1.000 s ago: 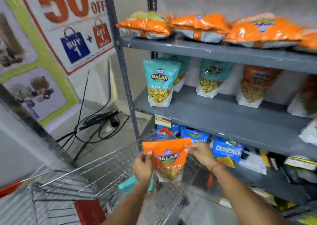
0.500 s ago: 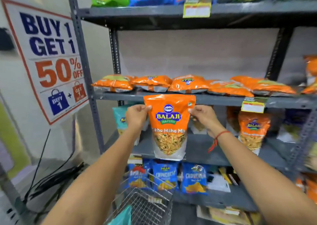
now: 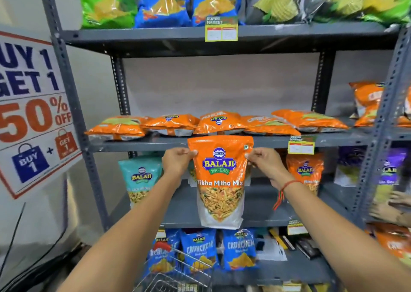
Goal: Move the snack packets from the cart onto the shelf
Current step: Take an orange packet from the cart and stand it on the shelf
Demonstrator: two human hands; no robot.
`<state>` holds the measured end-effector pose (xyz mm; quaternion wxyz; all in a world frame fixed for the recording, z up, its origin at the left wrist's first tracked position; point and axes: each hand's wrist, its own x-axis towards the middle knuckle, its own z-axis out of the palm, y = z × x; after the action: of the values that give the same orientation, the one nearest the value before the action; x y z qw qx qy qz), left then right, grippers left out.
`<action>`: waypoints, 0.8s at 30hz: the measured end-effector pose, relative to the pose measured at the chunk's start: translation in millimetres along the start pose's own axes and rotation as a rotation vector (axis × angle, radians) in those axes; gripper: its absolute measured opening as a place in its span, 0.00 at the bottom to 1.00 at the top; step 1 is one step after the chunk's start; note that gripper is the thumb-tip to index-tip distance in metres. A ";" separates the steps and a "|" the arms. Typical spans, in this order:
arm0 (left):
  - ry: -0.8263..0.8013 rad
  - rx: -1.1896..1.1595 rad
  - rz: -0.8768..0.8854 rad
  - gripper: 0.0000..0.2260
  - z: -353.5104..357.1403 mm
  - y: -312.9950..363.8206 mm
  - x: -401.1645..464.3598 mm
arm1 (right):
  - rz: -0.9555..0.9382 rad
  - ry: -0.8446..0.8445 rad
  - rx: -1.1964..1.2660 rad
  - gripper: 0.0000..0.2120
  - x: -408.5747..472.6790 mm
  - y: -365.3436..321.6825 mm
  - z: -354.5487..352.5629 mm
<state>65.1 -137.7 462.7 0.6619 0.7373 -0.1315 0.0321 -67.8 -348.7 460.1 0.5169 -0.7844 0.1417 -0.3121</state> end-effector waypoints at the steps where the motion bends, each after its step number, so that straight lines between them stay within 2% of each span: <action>1: -0.013 0.008 -0.018 0.11 7.1 -5.6 3.1 | 0.013 -0.001 -0.016 0.12 4.0 9.2 -2.8; 4: -0.064 0.018 -0.056 0.10 33.5 -24.9 8.0 | 0.057 -0.020 -0.044 0.09 20.0 42.2 -13.4; 7: -0.075 0.032 -0.098 0.10 71.0 -48.4 15.4 | 0.101 -0.017 -0.053 0.10 38.5 80.3 -24.6; 13: -0.051 0.056 -0.159 0.12 148.8 -83.1 40.6 | 0.173 -0.008 -0.057 0.11 82.4 148.5 -42.4; 19: -0.039 0.068 -0.212 0.08 222.7 -122.1 91.3 | 0.222 -0.010 -0.086 0.14 145.1 203.4 -60.6; 24: 0.000 0.087 -0.243 0.09 257.9 -138.5 107.6 | 0.267 0.011 -0.105 0.13 176.5 241.6 -62.2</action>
<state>168.9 -395.6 321.1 0.6284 0.7757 -0.0395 -0.0427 51.9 -592.6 320.2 0.5111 -0.7830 0.2639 -0.2368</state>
